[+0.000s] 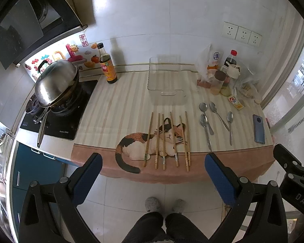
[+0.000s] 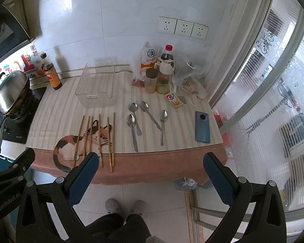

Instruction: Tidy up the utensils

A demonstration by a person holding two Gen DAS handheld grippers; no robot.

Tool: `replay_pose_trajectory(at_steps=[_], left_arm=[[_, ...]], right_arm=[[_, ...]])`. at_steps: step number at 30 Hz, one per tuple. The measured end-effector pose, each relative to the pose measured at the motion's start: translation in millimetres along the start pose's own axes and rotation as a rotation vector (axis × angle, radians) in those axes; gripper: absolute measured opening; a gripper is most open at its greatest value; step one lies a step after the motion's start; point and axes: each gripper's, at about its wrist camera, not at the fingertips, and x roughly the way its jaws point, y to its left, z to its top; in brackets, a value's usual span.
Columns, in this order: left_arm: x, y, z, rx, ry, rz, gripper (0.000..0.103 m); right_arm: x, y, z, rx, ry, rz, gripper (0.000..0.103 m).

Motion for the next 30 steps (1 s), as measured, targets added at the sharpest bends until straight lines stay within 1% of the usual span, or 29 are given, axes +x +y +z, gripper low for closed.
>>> replay_pose_trajectory(at_steps=[11,15,18,20,24,25,27,29,30], left_arm=[[0,-4,0,-0.011,0.0,-0.001,0.103],[8,-3,0,-0.034,-0.042,-0.002,0.103],[29,1,0,-0.049,-0.067,0.022,0.103],[44,6,3,-0.065,-0.07,0.054,0.103],[82,23,8,-0.091,-0.057,0.127,0.103],[93,28,10,-0.094,-0.048,0.153,0.103],[115,38,12,-0.1,-0.021,0.181,0.103],[138,50,13,-0.111,0.013,0.202,0.103],[154,55,14,-0.113,0.039,0.207,0.103]], right_arm=[[1,1,1,-0.004,-0.002,0.01,0.103],[9,-2,4,0.009,-0.007,0.03,0.103],[26,-2,6,0.018,-0.016,0.064,0.103],[43,1,9,0.01,-0.015,0.091,0.103],[83,17,11,-0.017,0.011,0.113,0.103],[92,20,11,-0.022,0.018,0.113,0.103],[119,32,12,-0.035,0.046,0.115,0.103],[143,43,13,-0.047,0.076,0.12,0.1],[158,49,14,-0.048,0.093,0.121,0.094]])
